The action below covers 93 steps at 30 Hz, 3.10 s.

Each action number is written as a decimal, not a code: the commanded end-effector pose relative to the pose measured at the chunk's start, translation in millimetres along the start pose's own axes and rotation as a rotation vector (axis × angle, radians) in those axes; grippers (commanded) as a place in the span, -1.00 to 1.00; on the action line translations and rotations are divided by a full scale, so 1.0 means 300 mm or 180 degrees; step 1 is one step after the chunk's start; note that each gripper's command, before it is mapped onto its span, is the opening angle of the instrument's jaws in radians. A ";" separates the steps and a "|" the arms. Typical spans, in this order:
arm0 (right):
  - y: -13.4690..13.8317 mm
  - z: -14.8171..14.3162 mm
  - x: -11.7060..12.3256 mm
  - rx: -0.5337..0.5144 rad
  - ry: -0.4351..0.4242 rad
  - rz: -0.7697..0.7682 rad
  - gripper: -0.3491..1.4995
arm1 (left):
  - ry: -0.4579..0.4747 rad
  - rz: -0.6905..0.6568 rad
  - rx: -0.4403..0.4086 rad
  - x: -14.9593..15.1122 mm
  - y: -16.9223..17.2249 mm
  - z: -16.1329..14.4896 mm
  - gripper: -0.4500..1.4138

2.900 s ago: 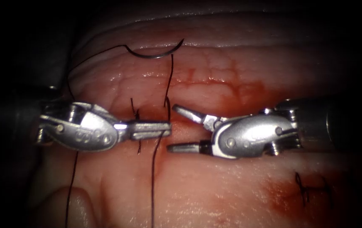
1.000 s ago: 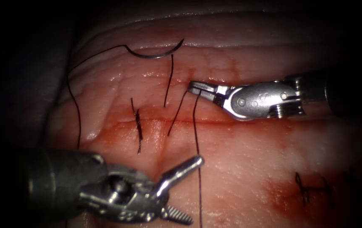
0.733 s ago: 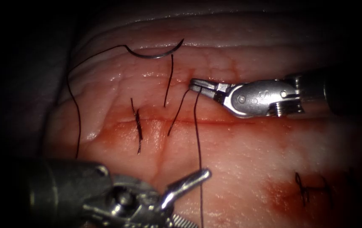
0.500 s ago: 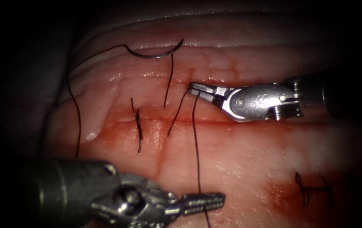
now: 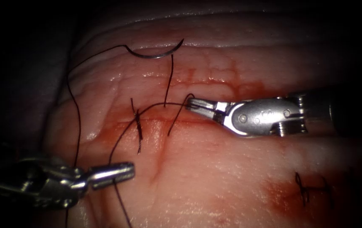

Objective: Wound Closure
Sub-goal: With the right tool, grab the suture to allow the left to regrasp a longer length of suture, then using the left tool, wrap the suture two times counter-clockwise around the right tool.

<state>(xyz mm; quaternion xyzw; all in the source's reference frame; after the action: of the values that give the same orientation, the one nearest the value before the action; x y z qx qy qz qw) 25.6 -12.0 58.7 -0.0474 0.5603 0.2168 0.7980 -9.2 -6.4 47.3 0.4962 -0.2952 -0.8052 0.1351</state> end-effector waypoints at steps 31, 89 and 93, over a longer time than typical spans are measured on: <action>0.0183 0.0370 0.0216 0.0701 0.0087 0.0072 -1.00 | -0.0108 0.0391 0.0074 -0.003 -0.008 -0.012 -1.00; 0.0076 0.0366 0.0154 0.0296 0.0650 0.0759 0.44 | 0.0459 -0.0011 -0.0496 -0.011 0.006 0.024 -1.00; 0.0054 0.0349 0.0105 0.0344 0.0428 0.0622 0.44 | 0.0515 -0.0015 -0.0486 -0.009 0.001 0.021 -1.00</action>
<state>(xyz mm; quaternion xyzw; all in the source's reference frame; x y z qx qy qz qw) 34.4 -6.1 59.5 0.0368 0.6217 0.2567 0.7391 -13.0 -2.9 50.7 0.5502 -0.2196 -0.7821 0.1932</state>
